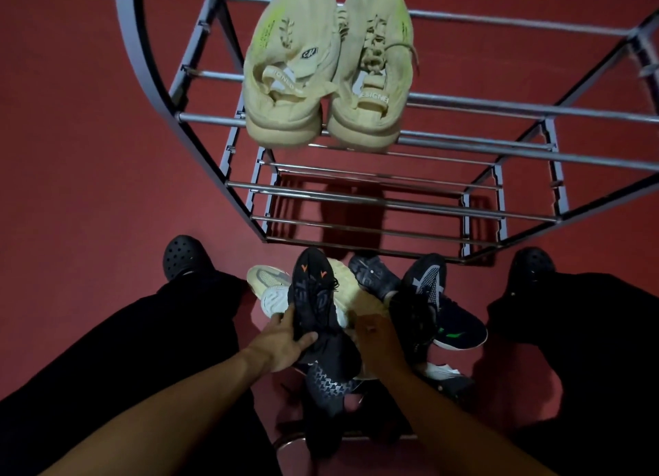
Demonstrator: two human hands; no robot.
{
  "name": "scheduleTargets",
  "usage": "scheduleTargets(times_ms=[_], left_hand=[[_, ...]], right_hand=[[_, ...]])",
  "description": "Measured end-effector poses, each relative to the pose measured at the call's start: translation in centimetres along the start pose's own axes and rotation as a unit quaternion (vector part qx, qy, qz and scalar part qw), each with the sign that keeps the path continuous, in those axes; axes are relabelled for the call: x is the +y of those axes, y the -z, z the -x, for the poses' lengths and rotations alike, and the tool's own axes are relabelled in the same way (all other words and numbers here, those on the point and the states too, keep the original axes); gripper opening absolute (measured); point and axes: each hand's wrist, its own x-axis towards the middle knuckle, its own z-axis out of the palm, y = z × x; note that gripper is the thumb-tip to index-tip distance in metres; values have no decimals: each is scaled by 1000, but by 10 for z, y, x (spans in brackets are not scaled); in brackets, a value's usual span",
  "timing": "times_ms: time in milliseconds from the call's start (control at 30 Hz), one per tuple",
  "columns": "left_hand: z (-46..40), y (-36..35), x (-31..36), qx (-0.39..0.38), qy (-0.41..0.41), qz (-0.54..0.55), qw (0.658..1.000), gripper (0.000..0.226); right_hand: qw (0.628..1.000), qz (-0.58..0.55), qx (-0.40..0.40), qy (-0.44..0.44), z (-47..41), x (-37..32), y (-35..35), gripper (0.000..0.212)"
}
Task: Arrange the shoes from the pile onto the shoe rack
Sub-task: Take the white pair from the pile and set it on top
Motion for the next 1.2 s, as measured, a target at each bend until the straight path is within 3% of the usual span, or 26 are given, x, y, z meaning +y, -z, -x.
scheduleTargets(times_ms=[67,100,233,367,500,600,667,833,933,1200], left_hand=[[-1,2,0,28,-55,-61,996,88],[-3,2,0,33,-90,-97,991,85],[-11,-2,-2,-14,-143,-219,965,72],[-14,-1,-1,26,-218,-234,947,34],[-11,12,6,20,-220,-193,956,36],[-8,25,12,34,-185,-146,971,39],[-8,34,14,37,-162,-121,979,42],[0,37,20,56,-153,-33,986,43],[5,37,17,51,-137,1,989,43],[4,49,0,47,-149,-41,987,41]], right_hand=[[998,50,32,17,-10,12,14,21],[997,65,30,7,-16,17,23,25],[996,46,-57,-57,-31,34,39,31],[989,39,-134,-49,-27,39,31,17],[976,44,-193,-93,-20,39,2,52],[979,73,-159,-106,-15,35,-13,55],[971,109,-180,-118,-13,26,-18,52],[952,-73,-213,-208,0,9,-33,26],[906,-181,-225,-309,5,2,-37,40],[914,-288,-129,-253,3,26,-39,28]])
